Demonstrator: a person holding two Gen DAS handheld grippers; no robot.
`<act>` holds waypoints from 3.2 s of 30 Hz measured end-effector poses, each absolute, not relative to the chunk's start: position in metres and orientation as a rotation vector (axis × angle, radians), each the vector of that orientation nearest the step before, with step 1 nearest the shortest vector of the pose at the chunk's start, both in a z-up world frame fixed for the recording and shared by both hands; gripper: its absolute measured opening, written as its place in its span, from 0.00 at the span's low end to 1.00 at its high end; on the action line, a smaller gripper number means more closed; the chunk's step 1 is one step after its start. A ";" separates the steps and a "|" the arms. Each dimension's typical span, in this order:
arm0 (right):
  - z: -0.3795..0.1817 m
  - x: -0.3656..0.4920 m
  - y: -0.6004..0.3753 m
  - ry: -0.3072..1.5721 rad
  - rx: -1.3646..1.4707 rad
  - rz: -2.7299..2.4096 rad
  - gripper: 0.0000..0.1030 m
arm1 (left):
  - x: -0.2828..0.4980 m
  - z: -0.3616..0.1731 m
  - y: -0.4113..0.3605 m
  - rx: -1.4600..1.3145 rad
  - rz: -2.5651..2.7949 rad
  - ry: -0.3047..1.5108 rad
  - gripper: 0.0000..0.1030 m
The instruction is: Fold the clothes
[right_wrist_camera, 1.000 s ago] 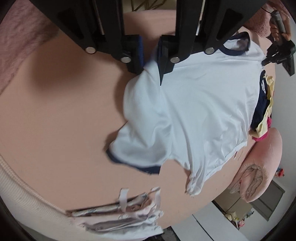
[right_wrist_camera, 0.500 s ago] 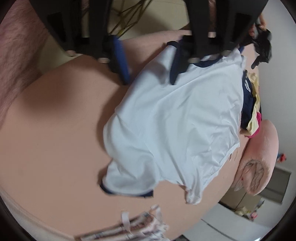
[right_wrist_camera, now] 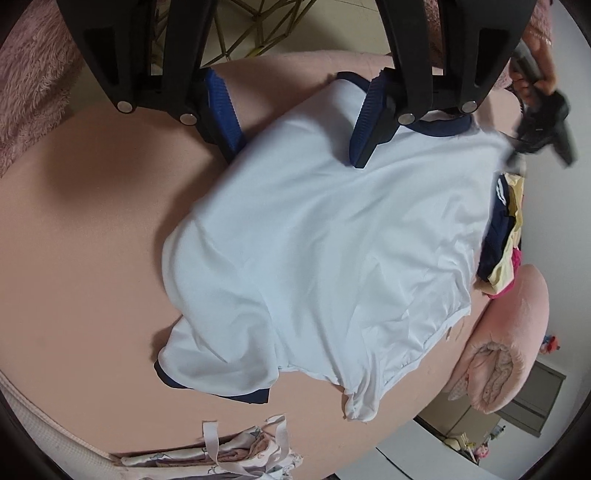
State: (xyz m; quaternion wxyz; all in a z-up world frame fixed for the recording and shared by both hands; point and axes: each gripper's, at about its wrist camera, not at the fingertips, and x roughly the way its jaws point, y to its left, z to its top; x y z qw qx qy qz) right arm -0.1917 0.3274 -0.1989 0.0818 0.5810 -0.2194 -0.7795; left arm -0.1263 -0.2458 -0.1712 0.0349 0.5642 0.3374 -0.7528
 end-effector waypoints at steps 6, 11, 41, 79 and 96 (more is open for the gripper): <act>-0.199 -0.188 0.322 -0.617 1.758 -2.265 0.59 | -0.086 -0.158 -0.261 1.536 -2.279 1.310 0.73; -0.201 -0.182 0.313 -0.772 1.678 -2.019 0.57 | -0.046 -0.163 -0.244 1.607 -2.163 1.470 0.73; -0.207 -0.172 0.313 -0.629 1.859 -2.069 0.09 | -0.101 -0.205 -0.091 2.236 -2.309 1.066 0.11; -0.091 -0.385 0.231 0.153 1.454 -2.394 0.39 | -0.333 -0.112 -0.111 1.613 -2.925 0.190 0.65; -0.184 -0.583 0.178 0.401 1.562 -2.480 0.38 | -0.476 -0.212 -0.101 1.638 -2.799 -0.210 0.33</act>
